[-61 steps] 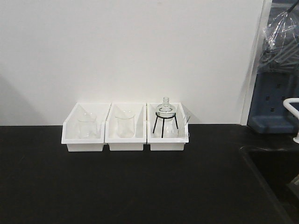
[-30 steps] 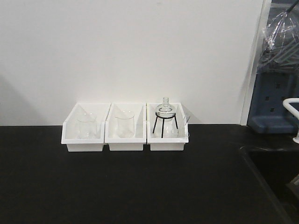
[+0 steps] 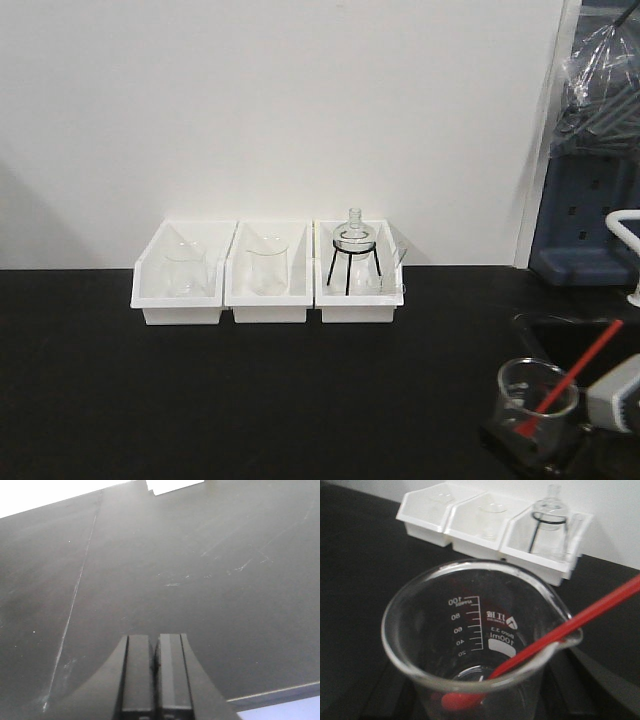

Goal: Grab beaker from right and move to left
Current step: 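Lower the held beaker toward the counter with the right gripper, then set the beaker on the counter and open the right gripper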

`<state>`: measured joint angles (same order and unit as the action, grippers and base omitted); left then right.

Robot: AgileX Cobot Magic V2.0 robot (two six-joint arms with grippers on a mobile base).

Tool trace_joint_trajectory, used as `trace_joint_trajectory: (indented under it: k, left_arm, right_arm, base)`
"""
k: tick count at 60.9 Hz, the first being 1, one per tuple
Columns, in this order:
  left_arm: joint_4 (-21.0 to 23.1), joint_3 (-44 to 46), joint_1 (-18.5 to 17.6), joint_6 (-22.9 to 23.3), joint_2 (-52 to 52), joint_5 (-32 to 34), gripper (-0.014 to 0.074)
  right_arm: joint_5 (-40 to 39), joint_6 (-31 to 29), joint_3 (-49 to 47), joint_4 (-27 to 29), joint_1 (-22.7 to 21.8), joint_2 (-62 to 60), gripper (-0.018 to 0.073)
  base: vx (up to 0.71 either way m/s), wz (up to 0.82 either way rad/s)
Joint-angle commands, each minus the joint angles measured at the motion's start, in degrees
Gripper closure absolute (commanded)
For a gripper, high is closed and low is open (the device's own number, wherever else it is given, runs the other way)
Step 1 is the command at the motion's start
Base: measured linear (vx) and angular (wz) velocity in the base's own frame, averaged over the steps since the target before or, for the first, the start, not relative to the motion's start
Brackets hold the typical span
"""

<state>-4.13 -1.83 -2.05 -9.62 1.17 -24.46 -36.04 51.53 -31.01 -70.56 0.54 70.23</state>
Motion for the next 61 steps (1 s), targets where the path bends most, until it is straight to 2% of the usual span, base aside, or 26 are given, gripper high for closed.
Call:
trace_joint_trajectory:
  k: [1, 11, 21, 38, 61]
  left_arm:
    - [-0.01, -1.06, -0.36, 0.06, 0.36, 4.41, 0.0603]
    - [-0.01, -1.06, -0.36, 0.06, 0.36, 4.41, 0.0603]
    - [-0.01, -1.06, -0.36, 0.06, 0.36, 4.41, 0.0603]
    - [-0.01, -1.06, -0.36, 0.06, 0.36, 4.41, 0.0603]
    - [-0.01, -1.06, -0.36, 0.06, 0.36, 4.41, 0.0603]
  right_arm:
    - [-11.51, -5.49, -5.8, 2.68, -0.2, 7.88, 0.0563]
    - [-21.68, -7.78, -12.71, 1.99, -0.15, 23.79, 0.0563]
    - [-27.15, -9.65, -18.75, -0.85, -0.15, 35.14, 0.0563]
    - [-27.61, -13.08, -24.25, -1.86, -0.15, 43.63, 0.0563]
    - [-26.84, -17.99, -24.5, 0.64, -0.15, 49.53, 0.0563]
  base:
    - [0.0, 0.0]
    - [0.0, 0.0]
    - [0.0, 0.0]
    - [0.0, 0.0]
    - [0.0, 0.0]
